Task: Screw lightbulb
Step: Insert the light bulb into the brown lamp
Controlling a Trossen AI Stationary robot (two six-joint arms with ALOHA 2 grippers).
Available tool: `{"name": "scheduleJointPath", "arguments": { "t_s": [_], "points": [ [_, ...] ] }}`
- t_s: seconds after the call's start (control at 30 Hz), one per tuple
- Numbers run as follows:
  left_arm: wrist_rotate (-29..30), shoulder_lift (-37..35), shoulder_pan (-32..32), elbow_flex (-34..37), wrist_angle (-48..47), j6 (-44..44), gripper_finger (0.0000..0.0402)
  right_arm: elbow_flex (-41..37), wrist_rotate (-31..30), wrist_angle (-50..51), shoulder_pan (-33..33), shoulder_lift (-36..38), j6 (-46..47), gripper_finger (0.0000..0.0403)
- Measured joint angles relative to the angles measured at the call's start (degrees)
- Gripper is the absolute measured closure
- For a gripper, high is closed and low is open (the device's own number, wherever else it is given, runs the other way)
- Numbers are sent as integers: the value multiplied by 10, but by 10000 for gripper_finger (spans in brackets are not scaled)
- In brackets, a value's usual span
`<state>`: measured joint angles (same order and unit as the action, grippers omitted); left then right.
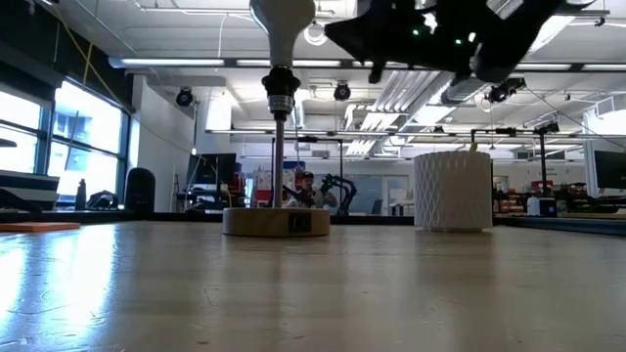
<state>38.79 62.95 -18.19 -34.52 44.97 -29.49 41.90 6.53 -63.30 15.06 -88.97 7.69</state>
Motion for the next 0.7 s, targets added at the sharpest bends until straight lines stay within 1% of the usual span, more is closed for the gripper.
{"name": "scheduleJointPath", "arguments": {
  "t_s": [0.03,0.07,0.13,0.17,0.3,0.37,0.5,0.6,0.7],
  "points": [
    [0,6,6,0,1,0,396,18,2,12,-2,-9,-15,389],
    [0,12,12,0,7,2,396,31,-9,18,-6,-13,-24,391],
    [2,23,22,0,14,3,396,53,-43,24,-12,-17,-34,382],
    [7,25,23,0,12,3,398,61,-48,30,-13,-17,-35,380],
    [9,29,26,0,14,2,401,76,-40,95,-17,-19,-34,385],
    [12,29,30,0,12,-2,401,77,-38,100,-27,-19,-44,392],
    [46,28,39,0,9,-12,401,78,-44,96,-51,-19,-63,401],
    [64,27,49,-1,7,-12,401,78,-75,100,-71,-14,-68,401],
    [75,27,57,-1,7,-23,401,78,-121,133,-91,0,-94,401]
  ]
}}
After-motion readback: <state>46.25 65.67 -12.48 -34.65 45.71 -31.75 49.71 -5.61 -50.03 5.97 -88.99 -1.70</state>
